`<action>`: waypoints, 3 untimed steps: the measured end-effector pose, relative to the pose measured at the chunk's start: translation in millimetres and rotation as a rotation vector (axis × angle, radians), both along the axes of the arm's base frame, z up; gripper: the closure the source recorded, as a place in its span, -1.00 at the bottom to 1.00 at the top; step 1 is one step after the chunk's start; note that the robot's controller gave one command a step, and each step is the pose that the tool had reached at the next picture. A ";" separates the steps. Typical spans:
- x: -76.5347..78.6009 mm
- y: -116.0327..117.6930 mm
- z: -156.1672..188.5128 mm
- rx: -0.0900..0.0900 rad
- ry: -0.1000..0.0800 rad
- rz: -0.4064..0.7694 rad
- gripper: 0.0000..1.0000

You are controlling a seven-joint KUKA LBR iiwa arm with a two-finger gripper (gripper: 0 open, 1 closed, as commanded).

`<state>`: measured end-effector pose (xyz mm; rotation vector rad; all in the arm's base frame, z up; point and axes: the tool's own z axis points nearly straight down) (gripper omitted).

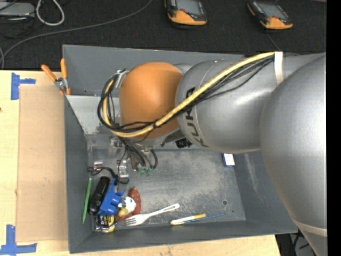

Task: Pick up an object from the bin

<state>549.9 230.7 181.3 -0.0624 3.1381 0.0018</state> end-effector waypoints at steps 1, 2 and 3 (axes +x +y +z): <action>13.1 -8.1 -87.6 -0.001 0.000 0.373 -1.00; -25.5 -8.6 -100.8 -0.001 0.001 0.357 -1.00; -7.4 0.0 -106.2 0.001 0.004 0.264 -1.00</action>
Offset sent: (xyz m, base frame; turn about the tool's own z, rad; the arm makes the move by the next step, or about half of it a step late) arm -0.0749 -0.0037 -0.1113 -0.2547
